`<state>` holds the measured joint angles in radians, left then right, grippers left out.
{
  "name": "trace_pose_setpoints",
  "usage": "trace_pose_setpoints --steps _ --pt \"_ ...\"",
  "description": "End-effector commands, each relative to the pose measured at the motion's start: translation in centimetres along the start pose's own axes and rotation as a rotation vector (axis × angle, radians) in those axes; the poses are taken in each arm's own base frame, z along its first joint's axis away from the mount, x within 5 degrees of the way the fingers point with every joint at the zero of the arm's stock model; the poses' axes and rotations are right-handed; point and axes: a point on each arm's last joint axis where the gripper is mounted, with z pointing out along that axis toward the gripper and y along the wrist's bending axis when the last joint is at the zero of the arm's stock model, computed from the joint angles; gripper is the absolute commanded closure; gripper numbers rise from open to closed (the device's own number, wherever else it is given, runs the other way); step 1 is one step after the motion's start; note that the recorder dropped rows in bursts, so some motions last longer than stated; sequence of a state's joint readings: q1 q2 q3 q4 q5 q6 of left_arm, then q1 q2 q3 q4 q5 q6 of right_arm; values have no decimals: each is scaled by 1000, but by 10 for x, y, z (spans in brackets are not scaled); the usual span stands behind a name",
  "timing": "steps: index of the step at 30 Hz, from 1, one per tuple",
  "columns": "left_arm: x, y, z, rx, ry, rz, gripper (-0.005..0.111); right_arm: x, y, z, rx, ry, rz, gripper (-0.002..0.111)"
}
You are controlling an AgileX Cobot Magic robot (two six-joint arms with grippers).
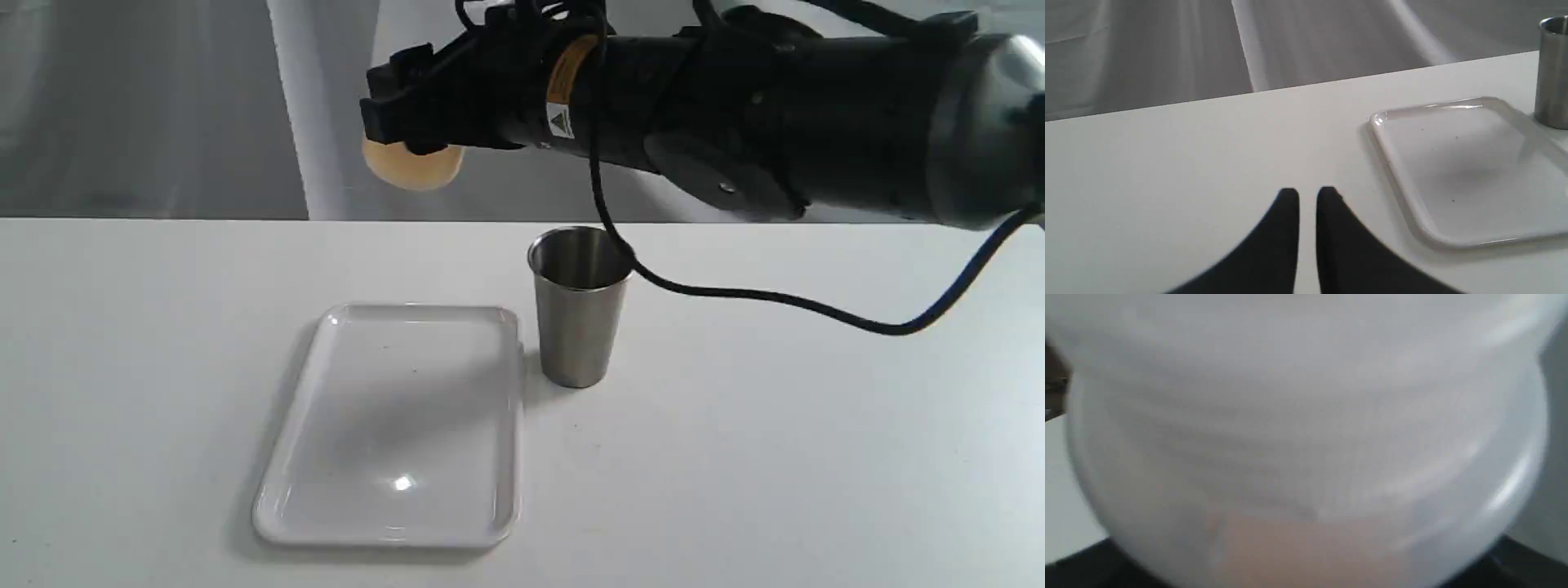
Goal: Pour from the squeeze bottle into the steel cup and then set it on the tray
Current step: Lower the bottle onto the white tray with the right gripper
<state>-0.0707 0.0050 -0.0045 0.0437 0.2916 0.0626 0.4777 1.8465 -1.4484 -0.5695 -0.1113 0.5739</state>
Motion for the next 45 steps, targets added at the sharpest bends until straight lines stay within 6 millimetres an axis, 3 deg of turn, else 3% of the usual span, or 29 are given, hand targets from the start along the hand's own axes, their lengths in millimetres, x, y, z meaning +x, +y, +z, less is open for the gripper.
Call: trace_pose_setpoints --steps 1,12,23,45 --pt "1 0 0 2 -7 -1 98 2 13 8 -44 -47 -25 51" --pt "1 0 0 2 -7 -1 98 64 50 43 -111 84 -67 51" --pt "1 0 0 2 -7 -1 98 109 62 59 -126 211 -153 51" --pt "1 0 0 2 -7 -1 98 138 54 64 -96 356 -179 51"
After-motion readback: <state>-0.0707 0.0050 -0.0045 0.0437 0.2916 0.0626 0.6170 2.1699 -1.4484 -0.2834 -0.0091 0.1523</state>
